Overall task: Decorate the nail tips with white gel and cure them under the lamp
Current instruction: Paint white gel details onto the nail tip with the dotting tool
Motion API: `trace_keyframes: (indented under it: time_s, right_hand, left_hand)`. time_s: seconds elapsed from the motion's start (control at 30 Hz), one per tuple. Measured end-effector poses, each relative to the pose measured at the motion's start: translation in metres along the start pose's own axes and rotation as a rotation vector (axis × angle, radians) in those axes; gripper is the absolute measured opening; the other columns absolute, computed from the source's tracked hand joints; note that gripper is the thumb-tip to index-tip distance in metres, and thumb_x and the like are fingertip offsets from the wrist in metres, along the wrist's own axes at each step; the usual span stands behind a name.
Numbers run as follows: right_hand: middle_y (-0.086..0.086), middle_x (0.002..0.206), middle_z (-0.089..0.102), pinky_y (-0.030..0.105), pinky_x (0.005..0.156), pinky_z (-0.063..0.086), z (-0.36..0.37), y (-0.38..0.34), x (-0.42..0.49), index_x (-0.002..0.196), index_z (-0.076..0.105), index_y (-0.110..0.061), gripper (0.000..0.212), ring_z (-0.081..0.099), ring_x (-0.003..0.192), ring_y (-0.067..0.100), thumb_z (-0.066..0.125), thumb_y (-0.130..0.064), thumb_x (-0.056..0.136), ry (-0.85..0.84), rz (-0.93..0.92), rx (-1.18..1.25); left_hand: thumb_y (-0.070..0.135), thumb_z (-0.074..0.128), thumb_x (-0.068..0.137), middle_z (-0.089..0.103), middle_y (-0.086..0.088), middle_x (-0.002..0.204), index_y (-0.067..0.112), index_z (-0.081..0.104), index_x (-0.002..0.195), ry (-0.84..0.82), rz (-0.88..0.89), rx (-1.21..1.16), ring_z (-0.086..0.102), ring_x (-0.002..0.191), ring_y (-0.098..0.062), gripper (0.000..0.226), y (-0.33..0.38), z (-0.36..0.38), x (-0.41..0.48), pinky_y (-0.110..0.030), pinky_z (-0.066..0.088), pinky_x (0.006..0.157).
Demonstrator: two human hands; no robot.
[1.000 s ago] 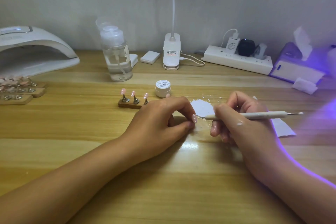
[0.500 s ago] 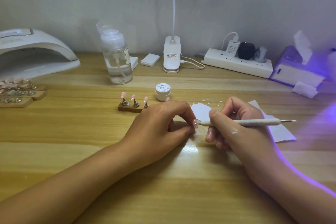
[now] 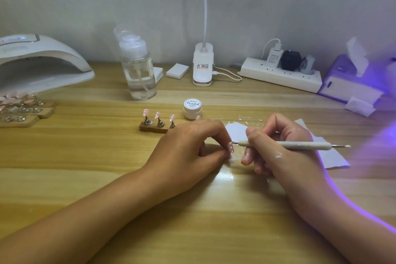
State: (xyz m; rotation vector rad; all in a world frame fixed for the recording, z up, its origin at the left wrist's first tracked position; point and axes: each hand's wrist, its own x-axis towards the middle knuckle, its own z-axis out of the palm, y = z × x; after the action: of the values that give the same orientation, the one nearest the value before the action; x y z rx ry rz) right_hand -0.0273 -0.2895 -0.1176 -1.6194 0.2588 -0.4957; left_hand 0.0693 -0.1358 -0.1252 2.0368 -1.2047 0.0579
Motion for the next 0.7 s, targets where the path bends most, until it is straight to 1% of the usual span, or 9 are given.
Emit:
trace_keyframes:
  time_s: [0.17, 0.23, 0.3, 0.43, 0.47, 0.53, 0.57, 0.6, 0.7]
  right_hand:
    - [0.011, 0.053, 0.066, 0.015, 0.04, 0.038, 0.0, 0.0, 0.0, 0.065, 0.044, -0.014, 0.034, 0.047, 0.038, 0.011, 0.064, -0.011, 0.092, 0.017, -0.005, 0.018]
    - [0.011, 0.053, 0.064, 0.016, 0.039, 0.037, -0.002, -0.001, 0.0, 0.064, 0.044, -0.018, 0.036, 0.046, 0.038, 0.012, 0.064, -0.013, 0.093, 0.06, -0.022, 0.073]
    - [0.01, 0.051, 0.063, 0.016, 0.038, 0.035, -0.004, -0.001, -0.001, 0.066, 0.042, -0.019, 0.035, 0.042, 0.037, 0.011, 0.062, -0.013, 0.094, 0.114, -0.07, 0.117]
    - [0.009, 0.048, 0.059, 0.014, 0.038, 0.034, -0.01, -0.001, 0.002, 0.066, 0.044, -0.022, 0.037, 0.039, 0.036, 0.01, 0.059, -0.008, 0.097, 0.209, -0.188, 0.12]
    - [0.01, 0.048, 0.058, 0.014, 0.039, 0.034, -0.012, -0.002, 0.004, 0.065, 0.044, -0.023, 0.038, 0.038, 0.037, 0.011, 0.059, -0.008, 0.097, 0.223, -0.195, 0.123]
    - [0.009, 0.048, 0.058, 0.013, 0.038, 0.033, -0.017, -0.002, 0.008, 0.067, 0.042, -0.021, 0.036, 0.038, 0.037, 0.009, 0.058, -0.008, 0.097, 0.25, -0.185, 0.116]
    - [0.008, 0.048, 0.057, 0.013, 0.038, 0.033, -0.019, -0.001, 0.01, 0.068, 0.042, -0.019, 0.035, 0.037, 0.037, 0.008, 0.058, -0.009, 0.097, 0.265, -0.171, 0.102]
    - [0.007, 0.047, 0.057, 0.013, 0.038, 0.032, -0.022, -0.001, 0.012, 0.068, 0.041, -0.019, 0.034, 0.037, 0.037, 0.008, 0.058, -0.009, 0.096, 0.278, -0.157, 0.089]
    - [0.005, 0.047, 0.056, 0.012, 0.037, 0.031, -0.026, 0.002, 0.016, 0.067, 0.042, -0.02, 0.034, 0.036, 0.037, 0.006, 0.058, -0.01, 0.095, 0.292, -0.096, 0.089]
  left_hand:
    - [0.018, 0.073, 0.082, 0.062, 0.027, 0.081, 0.031, 0.066, 0.084, 0.003, -0.011, -0.013, 0.053, 0.058, -0.006, 0.015, 0.0, 0.001, -0.001, -0.025, 0.041, 0.067]
    - [0.018, 0.073, 0.082, 0.064, 0.024, 0.083, 0.031, 0.066, 0.084, 0.007, -0.021, -0.013, 0.054, 0.057, -0.007, 0.015, -0.001, 0.001, -0.001, -0.017, 0.037, 0.068]
    - [0.018, 0.072, 0.082, 0.063, 0.028, 0.081, 0.031, 0.066, 0.083, 0.013, -0.029, -0.002, 0.054, 0.057, -0.005, 0.014, 0.0, 0.002, -0.002, -0.009, 0.031, 0.065]
    - [0.02, 0.07, 0.081, 0.057, 0.034, 0.077, 0.032, 0.064, 0.083, 0.05, -0.025, 0.012, 0.053, 0.057, -0.001, 0.013, 0.003, 0.002, -0.003, -0.007, 0.03, 0.062]
    - [0.02, 0.069, 0.081, 0.057, 0.036, 0.076, 0.032, 0.064, 0.084, 0.069, -0.019, 0.006, 0.053, 0.055, -0.002, 0.013, 0.004, 0.002, -0.004, -0.009, 0.032, 0.061]
    - [0.019, 0.07, 0.082, 0.059, 0.036, 0.078, 0.031, 0.064, 0.085, 0.107, -0.018, -0.034, 0.051, 0.051, -0.005, 0.013, 0.005, 0.002, -0.004, -0.023, 0.046, 0.064]
    - [0.018, 0.07, 0.083, 0.062, 0.033, 0.082, 0.03, 0.063, 0.086, 0.126, -0.026, -0.067, 0.051, 0.049, -0.008, 0.014, 0.006, 0.002, -0.004, -0.029, 0.05, 0.066]
    - [0.018, 0.071, 0.083, 0.065, 0.028, 0.086, 0.03, 0.063, 0.087, 0.147, -0.034, -0.097, 0.051, 0.047, -0.009, 0.015, 0.007, 0.0, -0.003, -0.03, 0.051, 0.065]
    - [0.016, 0.072, 0.082, 0.068, 0.022, 0.084, 0.029, 0.064, 0.088, 0.222, -0.057, -0.14, 0.049, 0.046, -0.006, 0.017, 0.007, -0.012, 0.002, -0.016, 0.038, 0.052]
